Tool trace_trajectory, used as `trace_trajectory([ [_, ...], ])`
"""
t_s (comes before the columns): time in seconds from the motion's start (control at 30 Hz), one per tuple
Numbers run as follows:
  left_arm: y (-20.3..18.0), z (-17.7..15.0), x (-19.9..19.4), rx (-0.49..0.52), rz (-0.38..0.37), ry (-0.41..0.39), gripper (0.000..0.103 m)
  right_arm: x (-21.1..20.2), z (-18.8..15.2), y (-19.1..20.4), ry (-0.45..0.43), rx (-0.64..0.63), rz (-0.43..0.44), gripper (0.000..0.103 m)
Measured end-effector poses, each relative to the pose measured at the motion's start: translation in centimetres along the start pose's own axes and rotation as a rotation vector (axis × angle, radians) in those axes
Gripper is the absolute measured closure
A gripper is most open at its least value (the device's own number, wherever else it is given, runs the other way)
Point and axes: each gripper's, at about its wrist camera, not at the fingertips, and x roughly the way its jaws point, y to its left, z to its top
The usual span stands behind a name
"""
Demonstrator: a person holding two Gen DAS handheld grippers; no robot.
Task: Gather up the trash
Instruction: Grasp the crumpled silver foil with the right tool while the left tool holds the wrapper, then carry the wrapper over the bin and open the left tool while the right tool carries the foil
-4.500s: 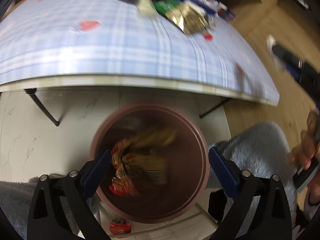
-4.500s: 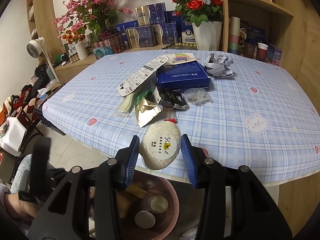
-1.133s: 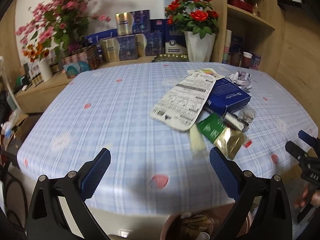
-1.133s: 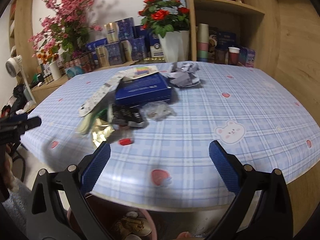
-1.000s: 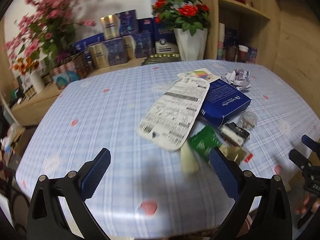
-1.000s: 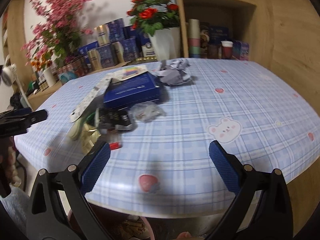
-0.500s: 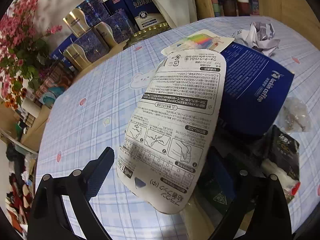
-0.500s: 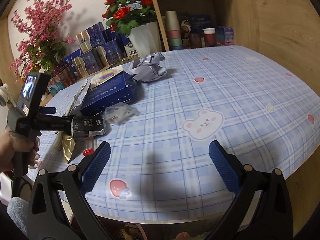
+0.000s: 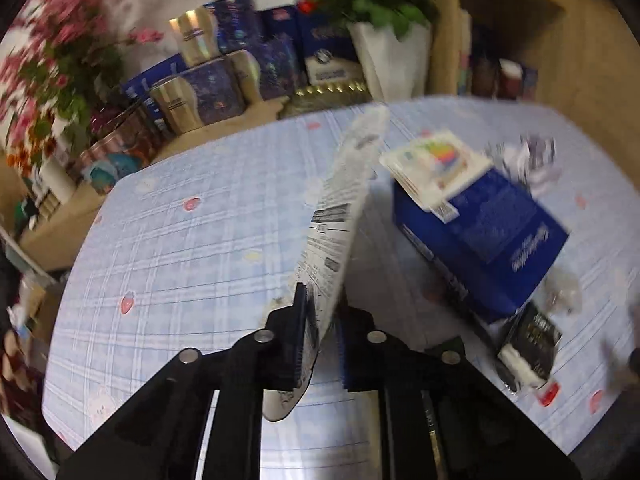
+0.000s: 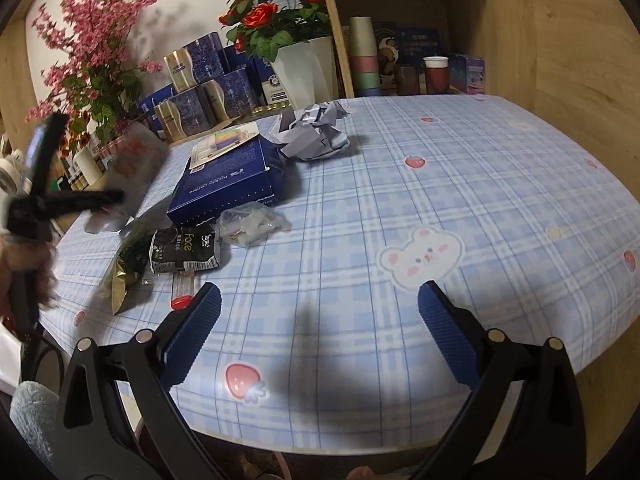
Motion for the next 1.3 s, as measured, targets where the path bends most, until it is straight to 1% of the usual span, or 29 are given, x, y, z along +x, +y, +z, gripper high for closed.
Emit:
trace_trajectory([
  [0.07,2.2,0.3,-0.9,-0.091,-0.034,-0.014,0.096,0.3,0.9,0.2,-0.002,-0.029,0.003,0.006],
  [0.17,6.0,-0.2,-2.2,-0.255,-0.101,-0.03,0.096,0.7,2.8,0.3,-0.014,-0.061,0.012,0.006],
  [0.23,7.1,-0.9,-2.8,-0.304,-0.119,-0.039,0.096,1.2,4.3,0.3,-0.026,-0.08,0.017,0.006],
  [0.4,9.0,-2.7,-4.1,-0.377,-0.146,-0.053,0.096,3.7,9.6,-0.1,-0.057,-0.101,0.036,0.006],
  [0.53,10.2,-3.9,-4.9,-0.425,-0.161,-0.072,0.096,6.8,13.9,-0.1,-0.047,-0.109,0.053,0.006],
  [0.6,10.4,-4.4,-5.3,-0.431,-0.167,-0.081,0.096,8.8,15.9,-0.4,-0.03,-0.088,0.036,0.006],
  [0.63,10.4,-4.5,-5.6,-0.427,-0.168,-0.086,0.096,9.4,16.4,-0.6,-0.024,-0.077,0.028,0.006],
  [0.7,10.4,-4.9,-6.2,-0.423,-0.168,-0.101,0.096,11.8,17.7,-1.4,0.012,-0.035,-0.036,0.006],
  [0.73,10.4,-5.3,-6.6,-0.431,-0.166,-0.112,0.096,12.5,17.8,-1.6,0.021,-0.02,-0.047,0.006],
  [0.8,10.5,-6.1,-6.9,-0.47,-0.185,-0.118,0.096,14.3,18.1,-2.3,0.045,0.031,-0.06,0.006],
  [0.87,10.6,-6.7,-6.9,-0.499,-0.198,-0.112,0.096,15.6,18.1,-2.7,0.065,0.068,-0.052,0.009],
  [0.9,10.6,-6.9,-6.8,-0.506,-0.203,-0.108,0.096,16.3,18.0,-2.7,0.079,0.083,-0.042,0.013],
  [0.97,10.5,-7.3,-6.8,-0.513,-0.207,-0.102,0.096,17.4,18.0,-2.6,0.105,0.098,-0.033,0.015],
  [1.0,10.5,-7.3,-6.8,-0.513,-0.209,-0.101,0.096,18.0,17.9,-2.6,0.124,0.112,-0.031,0.018],
  [1.07,10.2,-7.5,-7.0,-0.51,-0.214,-0.103,0.096,19.0,17.6,-3.3,0.162,0.194,-0.009,0.027],
  [1.1,10.1,-7.5,-7.2,-0.506,-0.214,-0.104,0.096,19.4,17.4,-4.1,0.175,0.278,0.036,0.037],
  [1.13,9.9,-7.5,-7.4,-0.496,-0.213,-0.107,0.096,19.5,17.2,-4.6,0.175,0.335,0.07,0.051],
  [1.17,9.8,-7.6,-7.6,-0.489,-0.211,-0.109,0.096,19.4,17.2,-4.6,0.171,0.354,0.087,0.055],
  [1.2,9.5,-7.6,-7.9,-0.478,-0.209,-0.115,0.096,19.1,17.2,-4.4,0.165,0.354,0.108,0.059],
  [1.3,9.1,-7.7,-8.4,-0.463,-0.215,-0.124,0.096,17.8,17.1,-3.5,0.146,0.317,0.123,0.061],
])
